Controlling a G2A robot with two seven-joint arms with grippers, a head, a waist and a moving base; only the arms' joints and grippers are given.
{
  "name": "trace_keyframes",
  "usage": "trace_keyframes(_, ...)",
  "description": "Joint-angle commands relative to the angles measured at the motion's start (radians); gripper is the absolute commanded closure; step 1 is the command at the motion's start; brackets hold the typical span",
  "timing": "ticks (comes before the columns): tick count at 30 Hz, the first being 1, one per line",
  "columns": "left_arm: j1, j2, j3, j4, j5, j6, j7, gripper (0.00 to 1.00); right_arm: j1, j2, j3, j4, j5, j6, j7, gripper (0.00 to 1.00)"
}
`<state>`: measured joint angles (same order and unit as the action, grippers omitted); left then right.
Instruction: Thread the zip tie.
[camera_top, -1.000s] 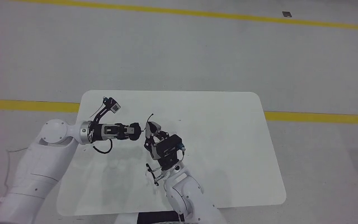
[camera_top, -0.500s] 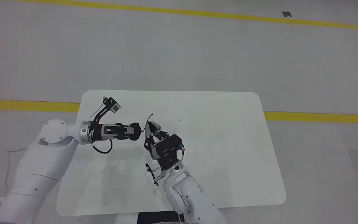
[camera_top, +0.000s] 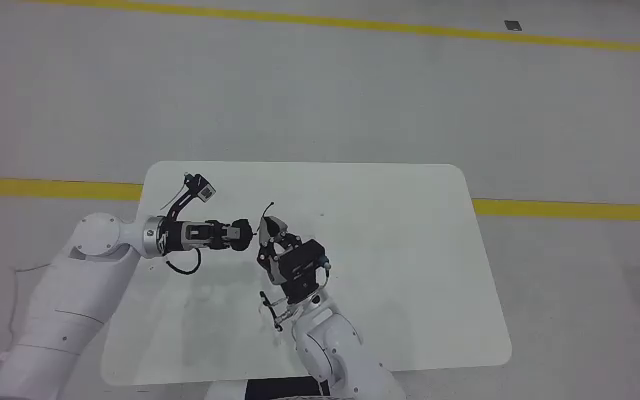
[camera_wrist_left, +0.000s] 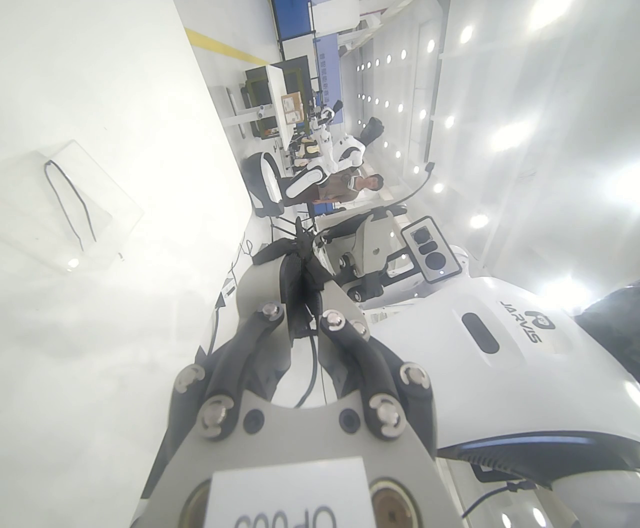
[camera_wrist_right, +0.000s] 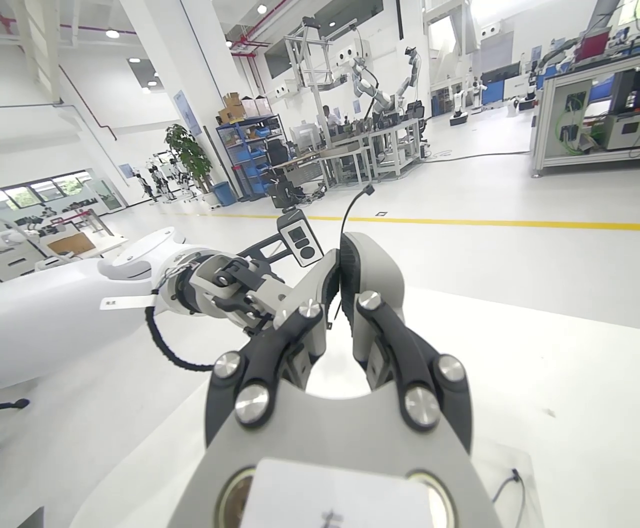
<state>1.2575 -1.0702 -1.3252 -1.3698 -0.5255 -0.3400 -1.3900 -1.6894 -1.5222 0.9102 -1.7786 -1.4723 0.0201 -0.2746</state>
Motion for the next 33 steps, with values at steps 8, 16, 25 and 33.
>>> trace_keyframes(8, 0.000, 0.000, 0.000, 0.000, 0.000, 0.000, 0.000, 1.00, -0.001, 0.007, -0.006, -0.002, 0.001, 0.004, 0.004, 1.00)
trace_keyframes(16, 0.000, 0.000, 0.000, 0.000, 0.000, 0.000, 0.000, 1.00, 0.005, 0.011, -0.010, 0.003, 0.009, 0.011, 0.008, 1.00)
trace_keyframes(25, 0.000, 0.000, 0.000, 0.000, 0.000, 0.000, 0.000, 1.00, 0.012, 0.015, -0.021, 0.006, 0.016, 0.016, 0.008, 1.00)
trace_keyframes(33, 0.000, 0.000, 0.000, 0.000, 0.000, 0.000, 0.000, 1.00, 0.014, 0.019, -0.027, 0.005, 0.023, 0.020, 0.003, 1.00)
